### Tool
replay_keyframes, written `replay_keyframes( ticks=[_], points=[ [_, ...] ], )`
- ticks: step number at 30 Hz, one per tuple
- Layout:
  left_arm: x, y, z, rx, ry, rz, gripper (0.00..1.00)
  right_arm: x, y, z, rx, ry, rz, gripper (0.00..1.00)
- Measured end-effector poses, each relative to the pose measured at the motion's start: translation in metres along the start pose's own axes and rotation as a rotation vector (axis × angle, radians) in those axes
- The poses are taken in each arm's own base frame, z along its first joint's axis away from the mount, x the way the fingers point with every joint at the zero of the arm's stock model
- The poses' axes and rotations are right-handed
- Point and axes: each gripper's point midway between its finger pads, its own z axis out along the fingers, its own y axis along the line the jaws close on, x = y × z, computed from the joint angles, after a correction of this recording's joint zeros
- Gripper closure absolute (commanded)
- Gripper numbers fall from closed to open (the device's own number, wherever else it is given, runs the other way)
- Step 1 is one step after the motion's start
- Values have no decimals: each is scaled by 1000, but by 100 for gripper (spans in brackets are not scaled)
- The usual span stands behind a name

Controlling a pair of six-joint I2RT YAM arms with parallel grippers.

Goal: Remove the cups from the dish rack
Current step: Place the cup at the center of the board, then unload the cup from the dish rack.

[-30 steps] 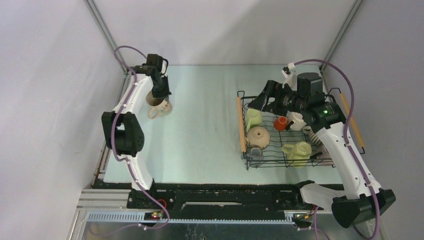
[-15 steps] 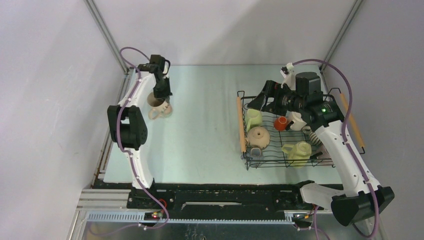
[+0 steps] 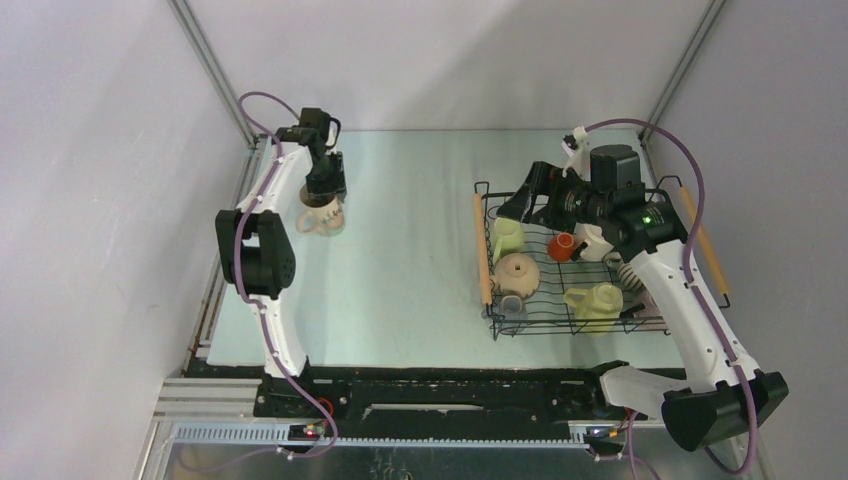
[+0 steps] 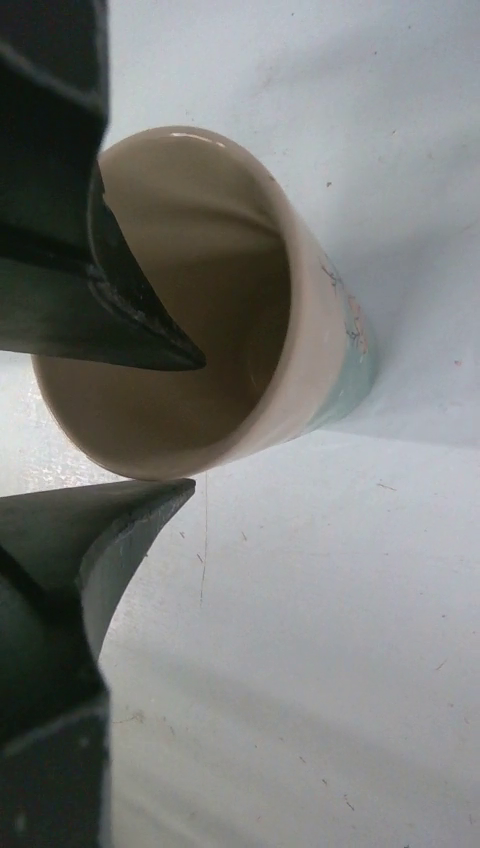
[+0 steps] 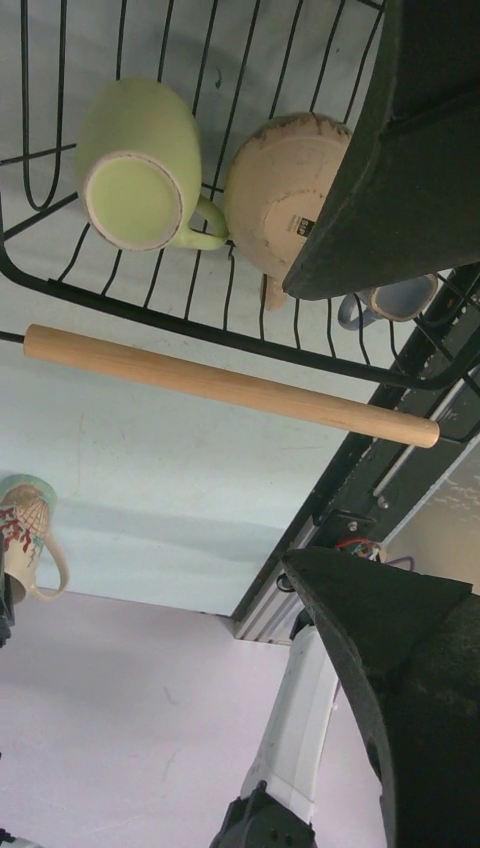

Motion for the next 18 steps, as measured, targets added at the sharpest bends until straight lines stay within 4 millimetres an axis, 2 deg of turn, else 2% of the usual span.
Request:
replay_keyframes(
  ticks=[2,11,13,15,18],
  points=[
    [-2,0,-1,1,-6,-1,45,-1,-2,0,8,-5,-1,0],
    [-9,0,-2,2,-35,10,16,2,-14,3,48,-4,7,0],
    [-11,-1,-6,2,-49,14,7,1,-16,3,62,-9,7,0],
    [-15,-2,-16,6,-77,17,4,1,-19,4,81,-14,8,0],
    [-24,-7,-45,23,-166,22,0,3,-26,4,123,-15,9,0]
  ],
)
